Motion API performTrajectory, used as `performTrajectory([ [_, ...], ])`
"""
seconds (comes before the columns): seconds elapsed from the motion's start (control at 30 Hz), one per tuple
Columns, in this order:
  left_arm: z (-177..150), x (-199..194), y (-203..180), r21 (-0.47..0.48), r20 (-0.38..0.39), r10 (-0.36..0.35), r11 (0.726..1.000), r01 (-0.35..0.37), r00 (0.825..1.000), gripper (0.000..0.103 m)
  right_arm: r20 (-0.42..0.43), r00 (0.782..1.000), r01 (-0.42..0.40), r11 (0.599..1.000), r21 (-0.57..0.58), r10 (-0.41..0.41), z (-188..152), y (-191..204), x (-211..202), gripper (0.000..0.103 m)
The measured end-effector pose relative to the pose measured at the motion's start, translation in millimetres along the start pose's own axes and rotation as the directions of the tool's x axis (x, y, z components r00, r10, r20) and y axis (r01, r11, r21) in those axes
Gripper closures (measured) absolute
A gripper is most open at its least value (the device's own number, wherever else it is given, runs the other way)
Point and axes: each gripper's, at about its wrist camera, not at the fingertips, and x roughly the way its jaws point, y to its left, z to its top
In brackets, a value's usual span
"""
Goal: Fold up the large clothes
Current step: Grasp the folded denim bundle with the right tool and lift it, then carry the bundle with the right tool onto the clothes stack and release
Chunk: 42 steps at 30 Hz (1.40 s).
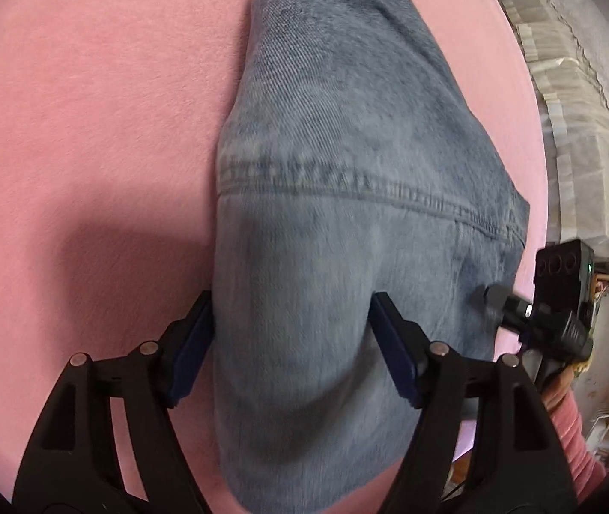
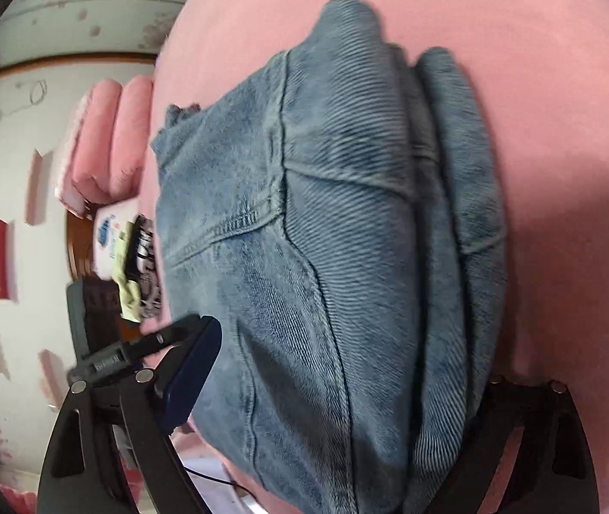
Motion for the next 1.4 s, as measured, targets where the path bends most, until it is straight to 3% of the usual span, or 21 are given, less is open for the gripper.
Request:
performTrajectory([
  [0.1, 0.1, 0.0, -8.5, -0.005, 0.015, 0.046, 0.999, -0.046, 0.999, 0.039, 0.004, 0.999, 0.051, 0.999, 0.011, -0.051, 1.0, 2.6, -1.3, 0.033],
  [0.13, -3.2, -2.9, -12.0, -0.005, 0.038, 0.058, 0.998, -0.057, 0.998, 0.043, 0.011, 0.997, 0.070, 0.997, 0.019, -0.071, 0.6, 1.6, -3.0, 0.047],
  [0.17, -6.6, -5.7, -14.6, -0.010, 0.058, 0.062, 0.998, -0.062, 0.996, 0.045, 0.015, 0.998, 0.068, 0.997, 0.026, -0.068, -0.5, 1.0, -4.3, 0.055],
  [0.27, -13.4, -13.2, -23.4, -0.010, 0.086, 0.080, 0.997, -0.079, 0.993, 0.053, 0.046, 0.998, 0.039, 0.998, 0.046, -0.041, -7.4, 2.3, -10.2, 0.068],
  [0.5, -35.0, -51.4, -44.3, 0.020, 0.127, 0.118, 0.992, -0.121, 0.985, 0.062, 0.117, 0.992, 0.040, 0.999, 0.000, -0.040, -35.6, 40.8, -27.2, 0.080],
  [0.63, -53.2, -70.5, -35.3, -0.007, 0.120, 0.131, 0.991, -0.131, 0.984, 0.064, 0.061, 0.990, 0.137, 0.979, -0.151, -0.129, -54.7, 87.8, -26.0, 0.082],
  [0.77, -74.7, -107.4, -0.4, -0.071, 0.110, 0.143, 0.988, -0.136, 0.984, 0.065, -0.002, 0.985, 0.165, 0.953, -0.254, -0.172, -76.5, 144.7, -4.2, 0.084],
  [0.97, -87.7, -187.0, 63.5, -0.113, 0.149, 0.172, 0.981, -0.156, 0.974, 0.066, -0.023, 0.992, 0.111, 0.942, -0.317, -0.125, -111.6, 241.4, 44.8, 0.084],
  [1.1, -77.7, -267.9, 118.2, -0.122, 0.208, 0.235, 0.969, -0.213, 0.950, 0.066, -0.023, 0.996, 0.073, 0.922, -0.379, -0.088, -132.7, 324.9, 86.0, 0.084],
  [1.23, -53.0, -361.1, 185.7, -0.159, 0.282, 0.300, 0.951, -0.264, 0.911, 0.067, -0.015, 1.000, 0.003, 0.885, -0.466, -0.011, -135.8, 427.6, 138.4, 0.084],
  [1.37, -20.9, -443.5, 246.3, -0.178, 0.357, 0.380, 0.924, -0.337, 0.854, 0.066, -0.024, 0.996, -0.085, 0.855, -0.512, 0.084, -122.0, 511.9, 193.9, 0.084],
  [1.4, -5.8, -466.9, 265.1, -0.172, 0.376, 0.411, 0.912, -0.373, 0.831, 0.066, -0.024, 0.994, -0.101, 0.848, -0.520, 0.104, -116.8, 534.2, 210.4, 0.084],
])
